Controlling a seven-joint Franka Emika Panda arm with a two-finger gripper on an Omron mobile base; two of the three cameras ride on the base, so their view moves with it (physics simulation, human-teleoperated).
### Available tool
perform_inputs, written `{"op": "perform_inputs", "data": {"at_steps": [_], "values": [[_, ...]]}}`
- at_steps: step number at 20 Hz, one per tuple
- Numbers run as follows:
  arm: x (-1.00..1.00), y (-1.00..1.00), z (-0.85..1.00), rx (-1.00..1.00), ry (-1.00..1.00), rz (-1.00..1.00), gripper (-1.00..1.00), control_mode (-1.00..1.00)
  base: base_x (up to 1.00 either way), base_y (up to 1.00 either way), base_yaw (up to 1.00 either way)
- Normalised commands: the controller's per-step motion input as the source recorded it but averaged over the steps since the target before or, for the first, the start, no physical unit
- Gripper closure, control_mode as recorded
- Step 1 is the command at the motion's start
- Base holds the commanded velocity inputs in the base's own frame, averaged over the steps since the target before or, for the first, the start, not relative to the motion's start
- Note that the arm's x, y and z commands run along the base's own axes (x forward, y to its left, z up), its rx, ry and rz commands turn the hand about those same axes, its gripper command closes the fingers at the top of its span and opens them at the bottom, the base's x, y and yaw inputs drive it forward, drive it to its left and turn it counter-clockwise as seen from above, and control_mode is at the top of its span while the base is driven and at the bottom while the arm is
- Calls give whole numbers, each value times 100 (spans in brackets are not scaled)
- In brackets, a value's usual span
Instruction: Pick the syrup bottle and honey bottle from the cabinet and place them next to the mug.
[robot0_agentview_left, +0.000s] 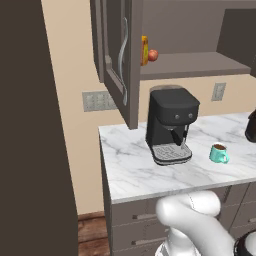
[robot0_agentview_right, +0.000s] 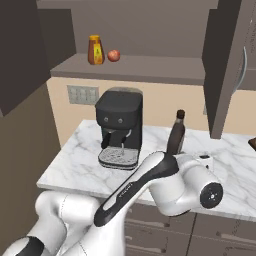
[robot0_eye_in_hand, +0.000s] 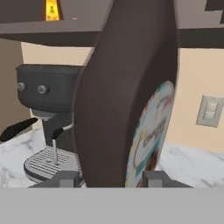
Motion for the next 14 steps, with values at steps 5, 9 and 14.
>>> {"op": "perform_inputs", "data": {"at_steps": [5,9,14], "values": [[47,-45,-39,-1,12,0,100,-100,0,0,0],[29,-36,-47,0,8,0,100,-100,0,0,0],[35,-20,-60,0,10,0,100,-100,0,0,0]]}}
